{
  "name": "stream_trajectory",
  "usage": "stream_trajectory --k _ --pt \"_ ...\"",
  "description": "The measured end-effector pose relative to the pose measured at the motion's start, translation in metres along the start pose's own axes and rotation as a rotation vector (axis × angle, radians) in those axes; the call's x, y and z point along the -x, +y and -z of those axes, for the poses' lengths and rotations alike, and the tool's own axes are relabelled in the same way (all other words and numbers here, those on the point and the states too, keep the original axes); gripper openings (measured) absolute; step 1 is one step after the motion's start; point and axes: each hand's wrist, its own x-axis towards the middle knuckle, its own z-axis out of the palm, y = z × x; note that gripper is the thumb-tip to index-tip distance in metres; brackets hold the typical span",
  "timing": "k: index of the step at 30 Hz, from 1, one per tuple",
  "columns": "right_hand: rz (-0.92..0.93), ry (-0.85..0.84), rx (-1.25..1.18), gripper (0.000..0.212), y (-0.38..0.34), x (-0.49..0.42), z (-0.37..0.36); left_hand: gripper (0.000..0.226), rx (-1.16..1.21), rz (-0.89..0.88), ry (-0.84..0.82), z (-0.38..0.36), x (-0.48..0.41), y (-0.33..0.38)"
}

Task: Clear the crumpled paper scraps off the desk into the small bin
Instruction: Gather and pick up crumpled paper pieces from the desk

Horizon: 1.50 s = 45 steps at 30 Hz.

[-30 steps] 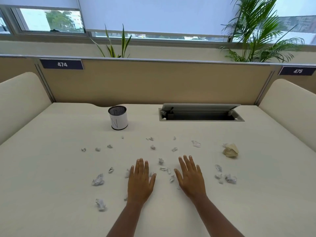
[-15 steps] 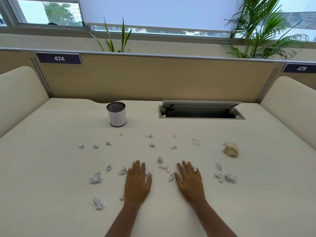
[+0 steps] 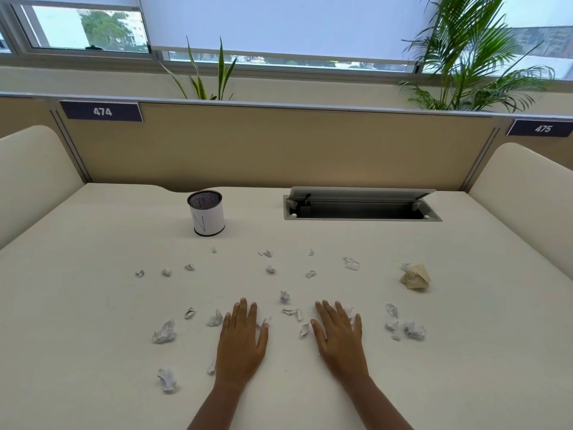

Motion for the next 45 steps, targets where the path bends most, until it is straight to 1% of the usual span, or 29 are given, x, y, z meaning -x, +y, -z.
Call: stream_trajectory --k 3,8,13,16,21,24,27,30,31,33,35,36,38,42,45 --pt "0.01 -0.009 -0.024 0.069 0.003 -0.001 -0.001 0.083 -0.013 0.02 0.01 -0.001 -0.001 0.0" --pt "0.057 0.006 -0.031 0.055 0.011 -0.004 0.0 0.085 -0.025 0.048 -0.063 0.001 -0.003 0.006" --pt "0.105 0.074 -0.058 0.052 0.034 -0.011 0.01 0.086 -0.008 0.061 -0.059 0.003 -0.022 0.024" --pt "0.121 0.149 -0.057 0.051 0.052 -0.019 0.023 0.087 0.013 0.058 -0.048 0.005 -0.037 0.035" --pt "0.041 0.269 -0.023 0.05 0.094 -0.038 0.047 0.099 0.05 0.089 -0.071 0.001 -0.056 0.044" --pt "-0.041 0.324 0.016 0.038 0.12 -0.051 0.057 0.109 0.075 0.123 -0.063 -0.004 -0.062 0.042" --pt "-0.148 0.303 0.061 0.034 0.141 -0.064 0.065 0.108 0.097 0.153 -0.032 -0.006 -0.064 0.04" --pt "-0.211 0.216 0.065 0.056 0.154 -0.073 0.069 0.113 0.104 0.149 -0.013 -0.007 -0.064 0.036" --pt "-0.209 0.196 0.063 0.058 0.156 -0.076 0.07 0.117 0.114 0.154 -0.006 -0.007 -0.065 0.036" --pt "-0.217 0.178 0.022 0.054 0.159 -0.081 0.072 0.122 0.125 0.158 0.016 -0.008 -0.066 0.035" --pt "-0.245 0.128 -0.009 0.048 0.159 -0.085 0.074 0.124 0.127 0.159 0.035 -0.007 -0.067 0.036" --pt "-0.249 0.131 -0.018 0.044 0.159 -0.087 0.074 0.121 0.128 0.159 0.04 -0.005 -0.067 0.037" --pt "-0.243 0.161 -0.043 0.038 0.159 -0.088 0.073 0.109 0.118 0.159 0.053 -0.001 -0.067 0.039" --pt "-0.224 0.173 -0.102 0.036 0.15 -0.091 0.075 0.093 0.132 0.171 0.032 0.002 -0.065 0.039" --pt "-0.209 0.232 -0.233 0.036 0.131 -0.09 0.075 0.056 0.19 0.189 -0.007 0.004 -0.068 0.039"
